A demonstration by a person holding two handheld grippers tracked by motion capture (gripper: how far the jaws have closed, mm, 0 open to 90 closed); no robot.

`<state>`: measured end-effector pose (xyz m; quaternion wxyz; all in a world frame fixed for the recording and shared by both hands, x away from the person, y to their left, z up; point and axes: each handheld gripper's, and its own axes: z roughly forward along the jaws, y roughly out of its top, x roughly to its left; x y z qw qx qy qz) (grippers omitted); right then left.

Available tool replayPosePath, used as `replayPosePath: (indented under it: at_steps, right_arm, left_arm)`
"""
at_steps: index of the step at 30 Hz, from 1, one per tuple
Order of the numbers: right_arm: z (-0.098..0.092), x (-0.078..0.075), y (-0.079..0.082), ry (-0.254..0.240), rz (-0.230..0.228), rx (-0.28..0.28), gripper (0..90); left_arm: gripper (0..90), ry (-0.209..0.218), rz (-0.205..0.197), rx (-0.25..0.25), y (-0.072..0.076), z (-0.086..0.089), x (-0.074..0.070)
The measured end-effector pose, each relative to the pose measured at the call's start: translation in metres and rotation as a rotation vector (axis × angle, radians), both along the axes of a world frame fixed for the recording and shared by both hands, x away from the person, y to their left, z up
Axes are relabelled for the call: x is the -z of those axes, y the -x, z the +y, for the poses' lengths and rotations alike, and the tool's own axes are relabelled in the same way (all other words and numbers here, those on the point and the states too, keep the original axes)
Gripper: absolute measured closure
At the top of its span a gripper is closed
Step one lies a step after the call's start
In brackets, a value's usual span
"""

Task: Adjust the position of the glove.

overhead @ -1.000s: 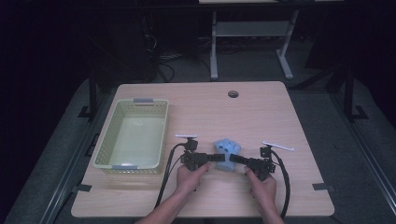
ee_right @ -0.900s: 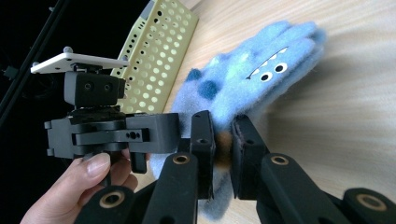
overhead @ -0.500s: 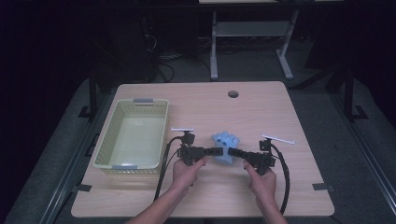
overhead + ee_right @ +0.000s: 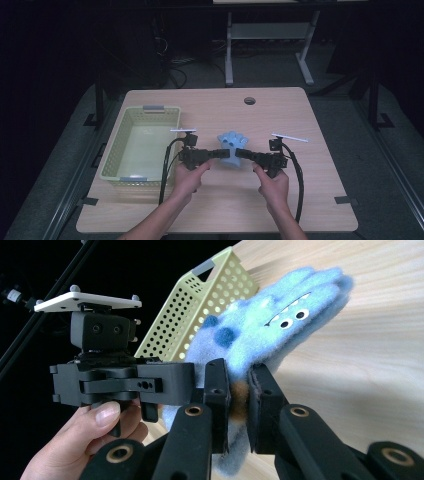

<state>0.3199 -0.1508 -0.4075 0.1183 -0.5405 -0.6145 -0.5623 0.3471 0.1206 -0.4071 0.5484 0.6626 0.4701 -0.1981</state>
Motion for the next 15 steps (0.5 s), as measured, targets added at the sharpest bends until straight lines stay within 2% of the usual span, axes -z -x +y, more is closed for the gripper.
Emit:
replayPosePath:
  at_steps: [10,15]
  right_arm:
    - [0.018,-0.011,-0.007,-0.001,-0.028,-0.033,81.0]
    - [0.026,-0.014,-0.011,-0.002,-0.022,-0.049,81.0]
  left_arm:
    - [70.6,0.019,-0.011,-0.024,0.001,0.02,-0.008]
    - [70.6,0.017,-0.014,-0.027,0.001,0.027,-0.01]
